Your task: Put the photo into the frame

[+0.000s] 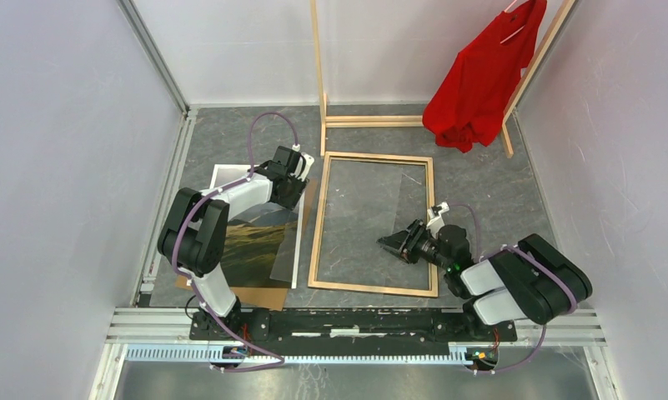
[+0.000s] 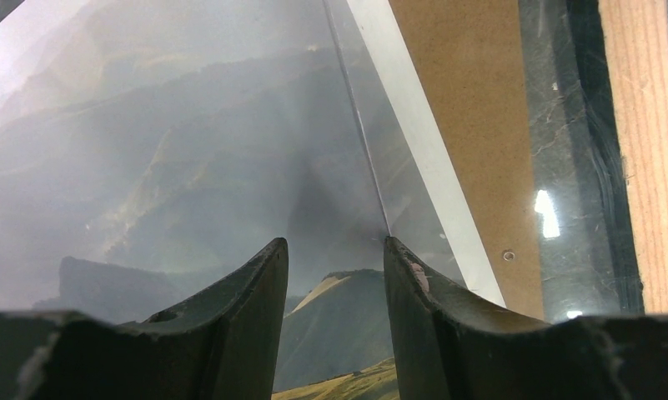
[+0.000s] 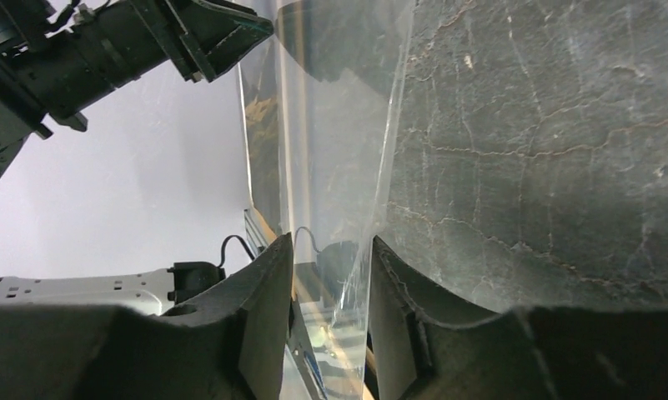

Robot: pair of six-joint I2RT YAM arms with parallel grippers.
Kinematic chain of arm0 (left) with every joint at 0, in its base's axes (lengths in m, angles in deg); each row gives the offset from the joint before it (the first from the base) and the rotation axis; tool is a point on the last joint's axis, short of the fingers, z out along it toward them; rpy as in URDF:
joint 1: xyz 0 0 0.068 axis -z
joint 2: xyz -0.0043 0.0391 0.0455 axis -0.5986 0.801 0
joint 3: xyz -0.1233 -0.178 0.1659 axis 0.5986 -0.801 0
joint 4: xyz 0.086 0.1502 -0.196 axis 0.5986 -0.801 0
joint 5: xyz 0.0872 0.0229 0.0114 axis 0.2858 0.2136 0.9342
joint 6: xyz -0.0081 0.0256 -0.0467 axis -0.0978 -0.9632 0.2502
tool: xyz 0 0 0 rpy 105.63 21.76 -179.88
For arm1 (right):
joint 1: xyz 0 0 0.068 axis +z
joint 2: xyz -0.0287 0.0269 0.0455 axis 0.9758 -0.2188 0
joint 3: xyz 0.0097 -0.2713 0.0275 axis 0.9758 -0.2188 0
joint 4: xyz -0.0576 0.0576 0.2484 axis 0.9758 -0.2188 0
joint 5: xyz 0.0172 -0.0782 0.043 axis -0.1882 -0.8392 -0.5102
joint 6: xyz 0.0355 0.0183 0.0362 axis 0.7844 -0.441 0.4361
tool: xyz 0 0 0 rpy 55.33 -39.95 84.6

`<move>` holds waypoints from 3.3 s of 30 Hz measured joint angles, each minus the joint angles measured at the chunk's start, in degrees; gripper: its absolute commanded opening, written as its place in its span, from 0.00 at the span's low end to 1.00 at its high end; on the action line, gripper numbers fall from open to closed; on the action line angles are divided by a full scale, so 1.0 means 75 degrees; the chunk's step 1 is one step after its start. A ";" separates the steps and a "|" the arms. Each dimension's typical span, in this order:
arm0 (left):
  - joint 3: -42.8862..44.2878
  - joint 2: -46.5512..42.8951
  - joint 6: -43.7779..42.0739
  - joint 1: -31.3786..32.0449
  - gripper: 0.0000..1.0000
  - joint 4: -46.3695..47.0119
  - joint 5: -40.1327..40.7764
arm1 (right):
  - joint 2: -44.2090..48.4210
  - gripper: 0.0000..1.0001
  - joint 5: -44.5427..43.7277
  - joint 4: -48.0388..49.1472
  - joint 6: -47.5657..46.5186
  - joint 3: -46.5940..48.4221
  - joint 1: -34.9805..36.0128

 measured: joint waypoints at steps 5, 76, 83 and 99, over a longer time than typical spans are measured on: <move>0.0000 0.0000 -0.0003 0.0000 0.53 0.0000 -0.0003 | -0.0323 0.17 0.0000 0.0029 -0.0134 0.0102 0.0003; 0.0198 -0.0017 -0.0262 0.0000 0.80 -0.0405 -0.0067 | 0.3768 0.03 -0.0344 -0.8425 -0.5211 0.2017 -0.2014; 0.0198 -0.0017 -0.0265 0.0000 0.79 -0.0414 -0.0108 | 0.3797 0.03 -0.0347 -0.8580 -0.5269 0.2017 -0.2122; 0.0192 -0.0105 -0.0356 0.0000 0.79 -0.0481 -0.0111 | 0.3908 0.04 -0.0332 -0.8862 -0.5464 0.2130 -0.2355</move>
